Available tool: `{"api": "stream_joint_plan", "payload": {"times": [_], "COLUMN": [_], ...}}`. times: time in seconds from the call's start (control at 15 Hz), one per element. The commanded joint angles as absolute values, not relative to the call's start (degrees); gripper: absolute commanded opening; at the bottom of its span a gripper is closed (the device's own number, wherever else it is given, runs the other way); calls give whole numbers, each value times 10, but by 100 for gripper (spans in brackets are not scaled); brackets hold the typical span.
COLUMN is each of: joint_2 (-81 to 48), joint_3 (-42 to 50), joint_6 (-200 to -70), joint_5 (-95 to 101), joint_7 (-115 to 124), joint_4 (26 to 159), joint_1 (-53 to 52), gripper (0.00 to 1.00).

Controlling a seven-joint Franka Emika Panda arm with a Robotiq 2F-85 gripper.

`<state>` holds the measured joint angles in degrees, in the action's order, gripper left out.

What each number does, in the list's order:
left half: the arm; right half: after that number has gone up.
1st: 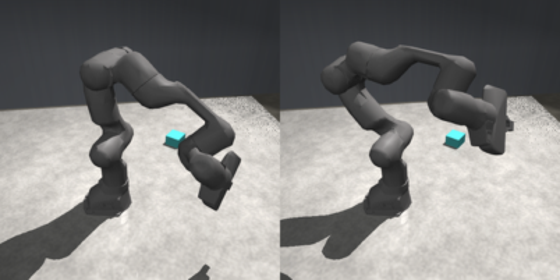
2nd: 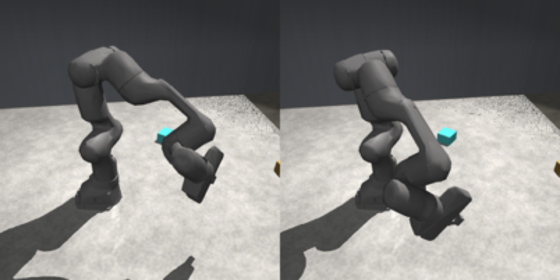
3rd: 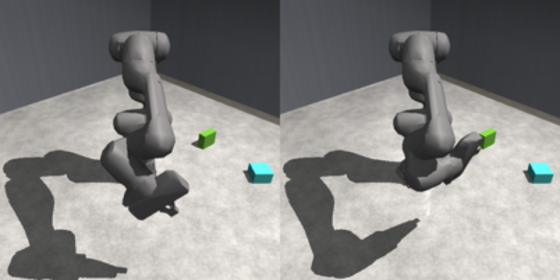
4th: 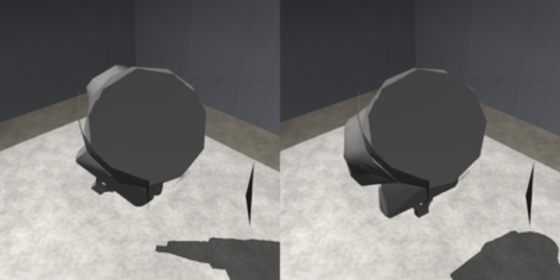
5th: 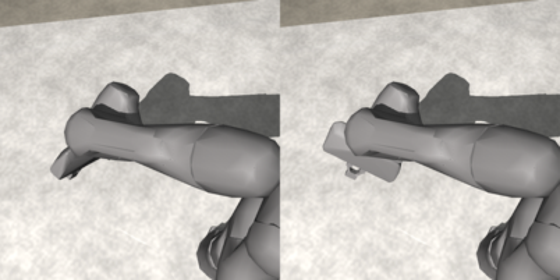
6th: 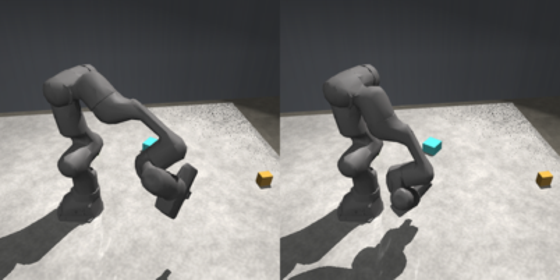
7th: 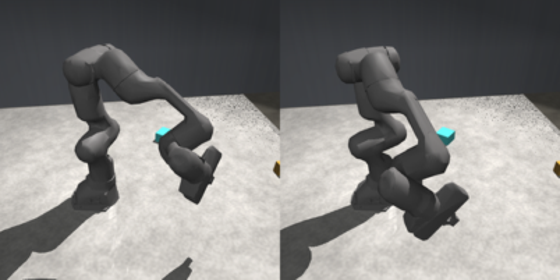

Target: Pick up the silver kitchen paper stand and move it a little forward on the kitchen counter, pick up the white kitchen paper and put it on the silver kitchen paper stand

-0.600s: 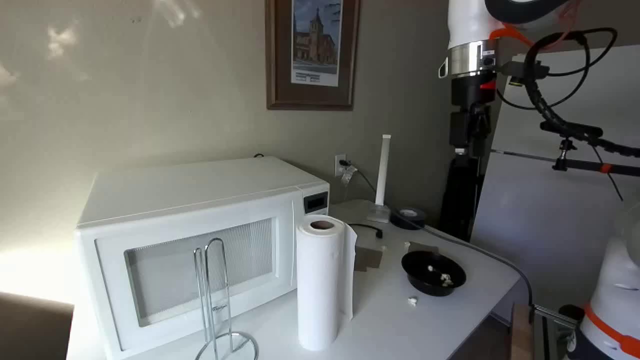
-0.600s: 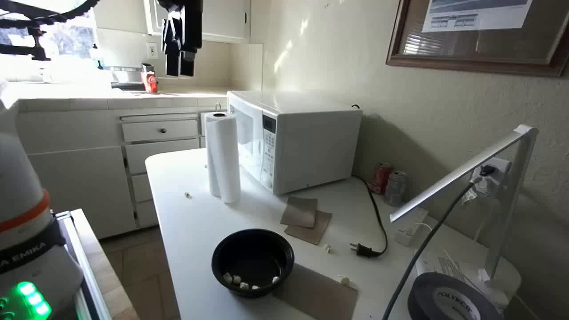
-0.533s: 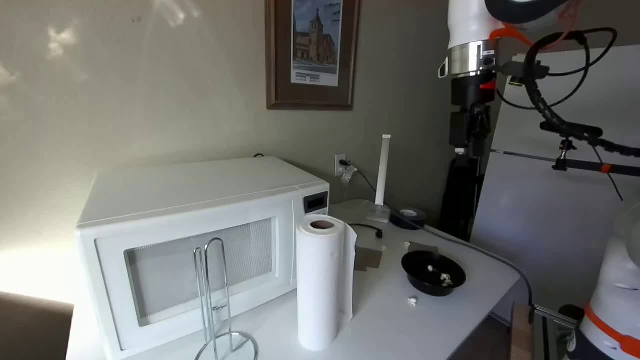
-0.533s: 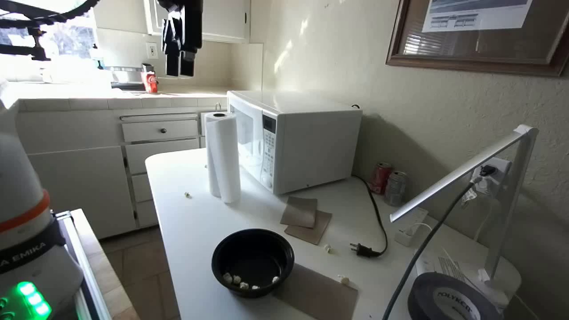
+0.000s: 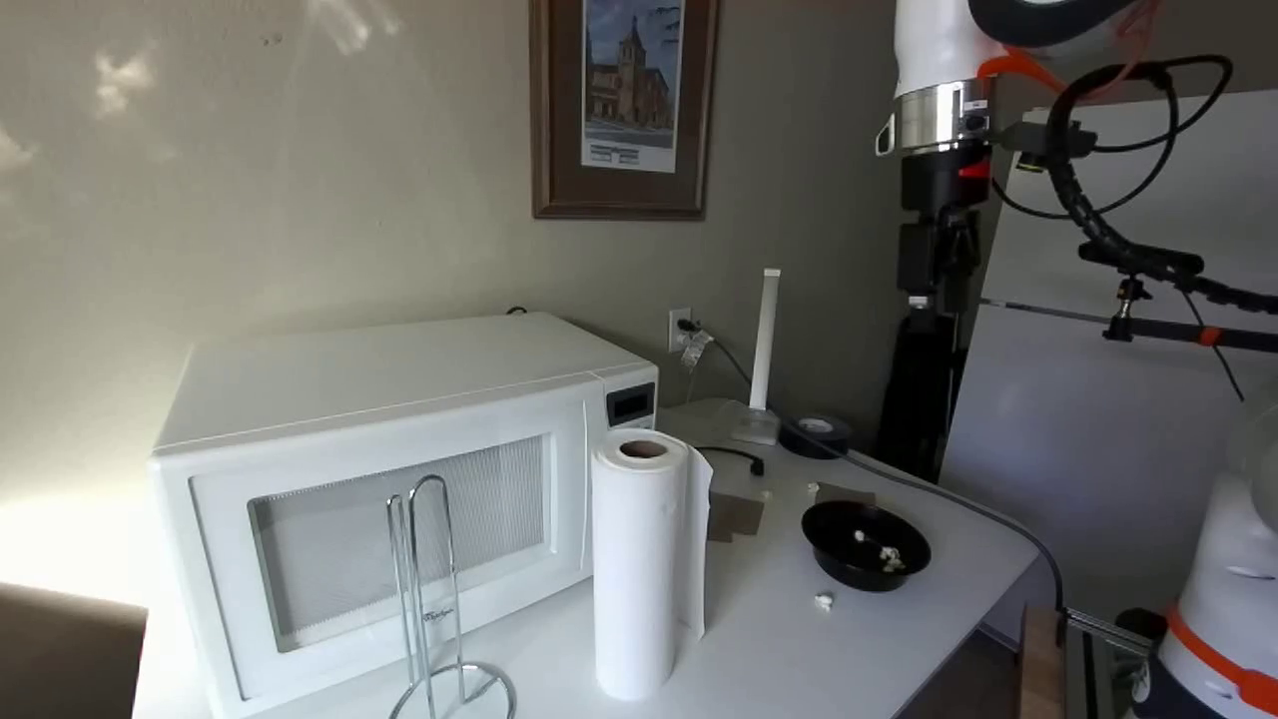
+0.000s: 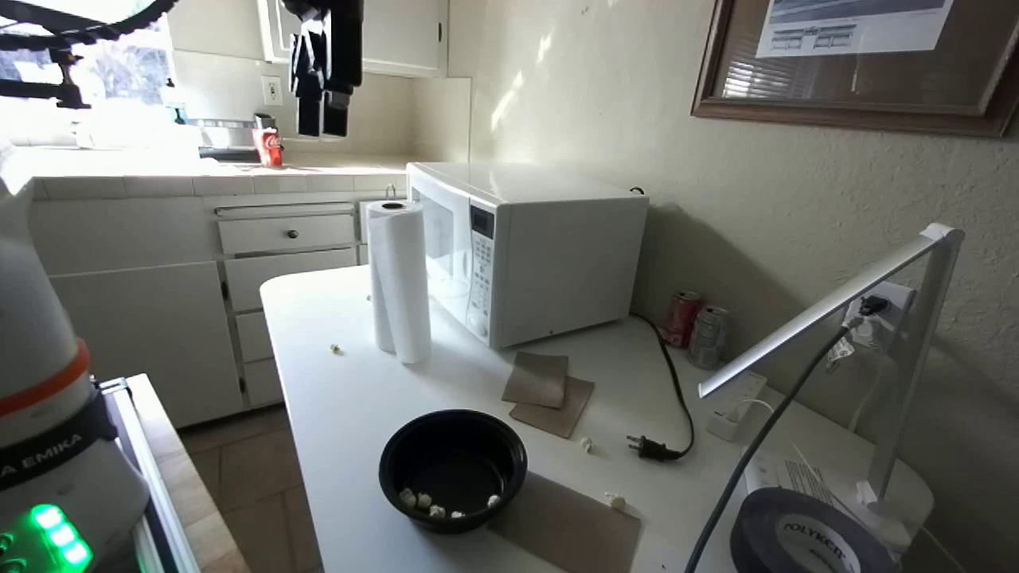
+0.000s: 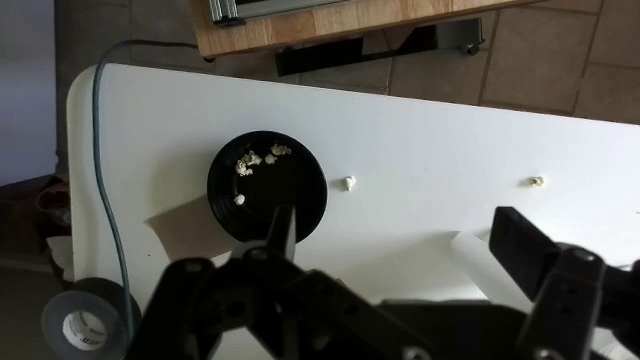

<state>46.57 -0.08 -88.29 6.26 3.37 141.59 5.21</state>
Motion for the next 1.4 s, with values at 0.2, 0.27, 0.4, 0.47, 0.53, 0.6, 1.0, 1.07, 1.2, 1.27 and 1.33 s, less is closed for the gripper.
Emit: {"api": "stream_joint_plan", "payload": {"times": [0.2, 0.27, 0.4, 0.47, 0.53, 0.6, 1.0, 1.07, 1.2, 1.27, 1.33], "joint_2": [408, 393, 368, 355, 343, 330, 329, 331, 320, 303, 285], "joint_3": [-26, -33, -41, -43, -46, -47, -52, -52, -45, -45, -45], "joint_6": [-972, -997, -1046, -1069, -1095, -1118, -1135, -1135, -1174, -1198, -1231], "joint_5": [46, 34, 14, 6, -3, -12, -4, -4, -24, -30, -42], "joint_7": [-21, -27, -48, -62, -75, -91, -100, -100, -132, -156, -179], "joint_4": [1394, 1387, 1377, 1371, 1366, 1362, 1365, 1365, 1368, 1364, 1362], "joint_1": [-24, -41, -71, -85, -99, -112, -116, -115, -133, -145, -158], "gripper": [100, 100, 100, 100, 100, 100, 100, 100, 100, 100, 100]}}
